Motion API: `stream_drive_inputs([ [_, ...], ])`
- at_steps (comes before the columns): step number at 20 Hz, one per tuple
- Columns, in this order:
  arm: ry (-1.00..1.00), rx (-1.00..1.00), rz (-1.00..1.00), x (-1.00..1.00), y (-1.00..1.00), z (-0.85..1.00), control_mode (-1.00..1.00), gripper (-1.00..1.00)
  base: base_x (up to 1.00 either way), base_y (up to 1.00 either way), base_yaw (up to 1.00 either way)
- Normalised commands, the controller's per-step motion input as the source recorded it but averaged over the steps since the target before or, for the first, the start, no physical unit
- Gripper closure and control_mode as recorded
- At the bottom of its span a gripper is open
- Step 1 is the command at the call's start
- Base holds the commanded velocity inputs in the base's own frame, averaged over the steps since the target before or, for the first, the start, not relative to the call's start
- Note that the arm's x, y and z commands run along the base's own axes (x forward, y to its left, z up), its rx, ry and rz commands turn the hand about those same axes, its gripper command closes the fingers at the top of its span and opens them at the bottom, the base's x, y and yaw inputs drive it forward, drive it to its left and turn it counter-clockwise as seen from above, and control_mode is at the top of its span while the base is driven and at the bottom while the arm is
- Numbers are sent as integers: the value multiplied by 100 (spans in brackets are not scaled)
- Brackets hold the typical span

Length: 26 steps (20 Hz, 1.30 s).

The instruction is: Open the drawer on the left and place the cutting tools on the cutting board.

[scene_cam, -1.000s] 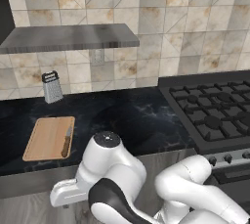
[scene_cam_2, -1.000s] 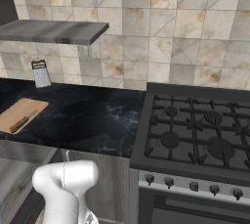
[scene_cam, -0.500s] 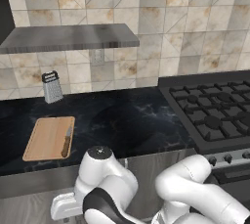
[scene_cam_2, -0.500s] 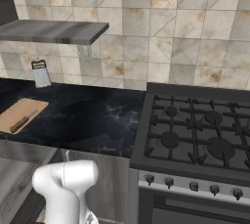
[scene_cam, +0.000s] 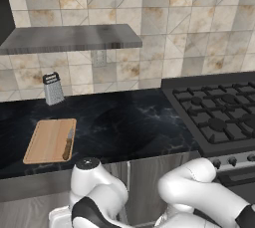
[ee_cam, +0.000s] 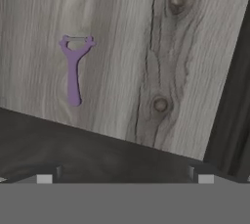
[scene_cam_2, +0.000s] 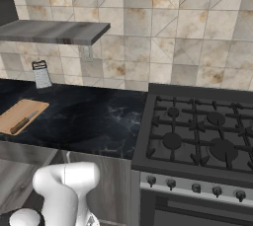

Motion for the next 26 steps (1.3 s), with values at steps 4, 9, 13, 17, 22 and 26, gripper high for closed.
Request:
stream_drive_inputs([
  [4,3,-13,0,0,27,-28,-100,-100,0,0,0],
  [9,0,-12,0,0,32,-42,-100,-100,0,0,0],
  [13,0,-8,0,1,29,-41,-100,-100,0,0,0],
  [17,-6,0,0,11,16,-22,-100,-100,0,0,0],
  [22,-16,0,0,4,12,-25,-100,-100,0,0,0],
  [26,-17,6,0,3,18,-30,-100,-100,0,0,0],
])
